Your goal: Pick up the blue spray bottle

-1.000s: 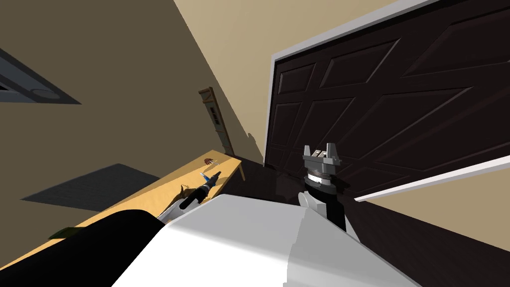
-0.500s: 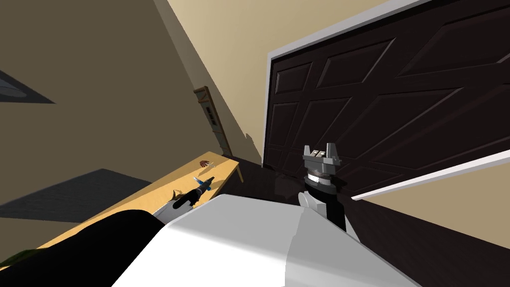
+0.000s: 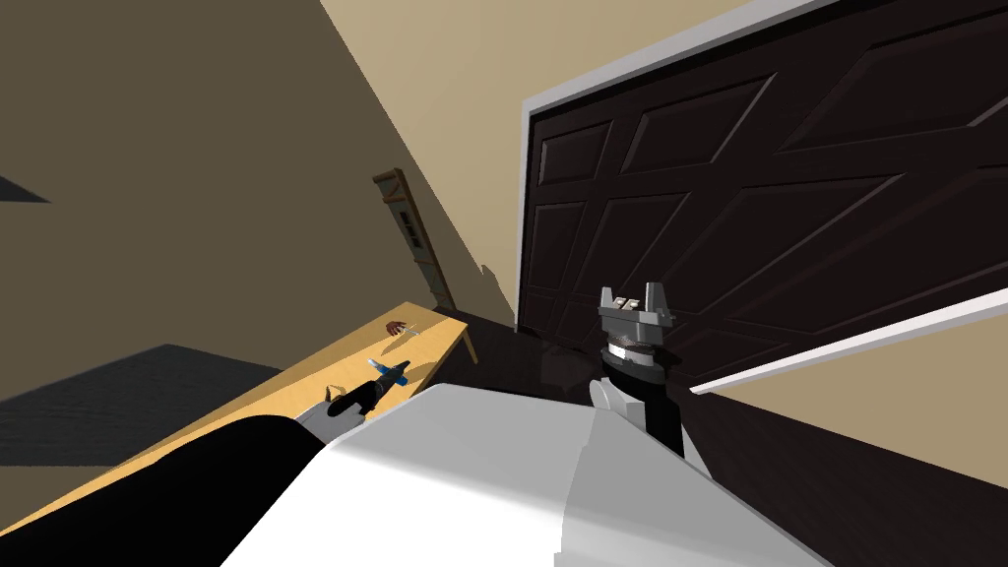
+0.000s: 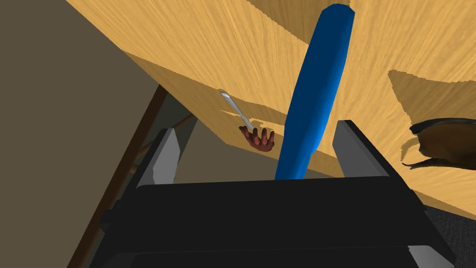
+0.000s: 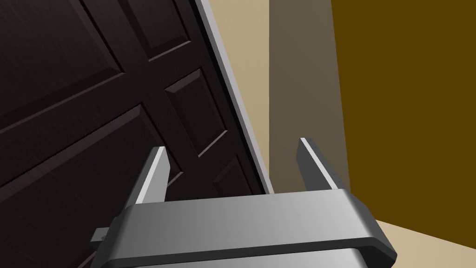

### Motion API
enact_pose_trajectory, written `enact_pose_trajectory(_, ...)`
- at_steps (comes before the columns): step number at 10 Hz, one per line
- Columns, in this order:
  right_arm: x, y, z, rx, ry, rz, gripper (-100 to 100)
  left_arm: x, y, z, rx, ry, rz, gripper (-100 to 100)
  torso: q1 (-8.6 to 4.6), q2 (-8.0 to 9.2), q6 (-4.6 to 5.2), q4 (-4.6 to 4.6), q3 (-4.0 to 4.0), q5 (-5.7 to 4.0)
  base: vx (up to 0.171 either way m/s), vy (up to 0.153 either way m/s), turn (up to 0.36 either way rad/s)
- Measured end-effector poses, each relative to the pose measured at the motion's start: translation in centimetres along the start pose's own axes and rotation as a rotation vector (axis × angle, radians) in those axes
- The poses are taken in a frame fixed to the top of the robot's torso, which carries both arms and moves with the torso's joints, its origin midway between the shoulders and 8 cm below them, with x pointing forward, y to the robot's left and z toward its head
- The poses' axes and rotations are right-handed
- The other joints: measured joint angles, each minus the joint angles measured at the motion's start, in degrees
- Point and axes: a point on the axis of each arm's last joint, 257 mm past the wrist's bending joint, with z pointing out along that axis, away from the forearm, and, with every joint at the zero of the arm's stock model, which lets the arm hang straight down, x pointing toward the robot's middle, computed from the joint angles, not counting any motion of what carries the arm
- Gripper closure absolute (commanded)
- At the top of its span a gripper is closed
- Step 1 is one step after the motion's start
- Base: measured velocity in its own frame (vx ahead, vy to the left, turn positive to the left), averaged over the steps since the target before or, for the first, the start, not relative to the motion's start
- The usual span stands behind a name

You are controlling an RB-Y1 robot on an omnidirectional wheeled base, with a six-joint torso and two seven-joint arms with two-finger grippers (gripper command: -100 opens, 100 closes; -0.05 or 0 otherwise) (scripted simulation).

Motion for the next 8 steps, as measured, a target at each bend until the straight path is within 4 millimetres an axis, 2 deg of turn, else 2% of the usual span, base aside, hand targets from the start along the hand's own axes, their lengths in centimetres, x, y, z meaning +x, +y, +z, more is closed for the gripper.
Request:
enact_pose_trajectory(6, 0.0, 0.0, 0.0, 0.000, 0.000, 0.000, 0, -2.9, 6.4, 0.0, -0.178, -0.007, 0.041, -100, 0.07, 0.05, 0.00, 0.01, 0.03, 0.02, 0.039, -0.019, -0.027)
enact_pose_trajectory(7, 0.0, 0.0, 0.0, 0.000, 0.000, 0.000, 0, -2.9, 6.6, 0.0, -0.184, -0.007, 0.041, 0, 0.10, 0.14, -0.01, 0.03, 0.08, 0.03, 0.000, 0.000, 0.000)
enact_pose_trajectory(8, 0.0, 0.0, 0.0, 0.000, 0.000, 0.000, 0, -2.9, 6.5, 0.0, -0.183, -0.007, 0.041, -100, 0.12, 0.20, -0.01, 0.05, 0.11, 0.03, 0.040, 0.013, -0.037)
